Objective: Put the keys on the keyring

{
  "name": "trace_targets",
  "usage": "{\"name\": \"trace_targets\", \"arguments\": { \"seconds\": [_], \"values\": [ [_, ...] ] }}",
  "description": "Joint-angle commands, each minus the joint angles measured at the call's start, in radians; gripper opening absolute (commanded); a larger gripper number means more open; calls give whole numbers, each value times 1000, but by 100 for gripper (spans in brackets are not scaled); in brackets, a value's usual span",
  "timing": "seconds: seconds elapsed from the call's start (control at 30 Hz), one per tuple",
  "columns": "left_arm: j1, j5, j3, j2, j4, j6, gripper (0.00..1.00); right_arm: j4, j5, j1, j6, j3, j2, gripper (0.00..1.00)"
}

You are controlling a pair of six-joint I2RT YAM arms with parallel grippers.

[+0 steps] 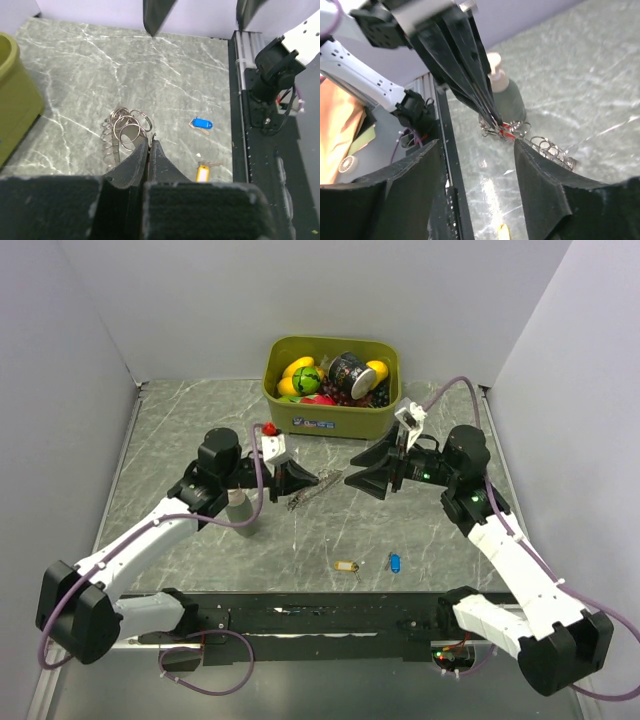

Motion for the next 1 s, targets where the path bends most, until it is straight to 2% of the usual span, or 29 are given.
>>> {"name": "trace_targets", "arguments": {
  "seconds": [0.0,0.33,0.5,0.77,0.97],
  "values": [
    [-3,7,-23,-85,43,137,1,38,-11,-16,-8,25,-19,70],
    [-21,-42,-107,-220,50,390,1,23,-44,-17,-20,38,0,74],
    [-24,-51,-126,-246,55,435,1,25,-53,-16,-18,42,14,75],
    [-24,-57,-182,-217,205,274,1,-23,31,-16,-5,32,24,77],
    [-23,-66,-296,-209,518,64,1,-50,148,-25,43,-13,6,79]
  ]
}}
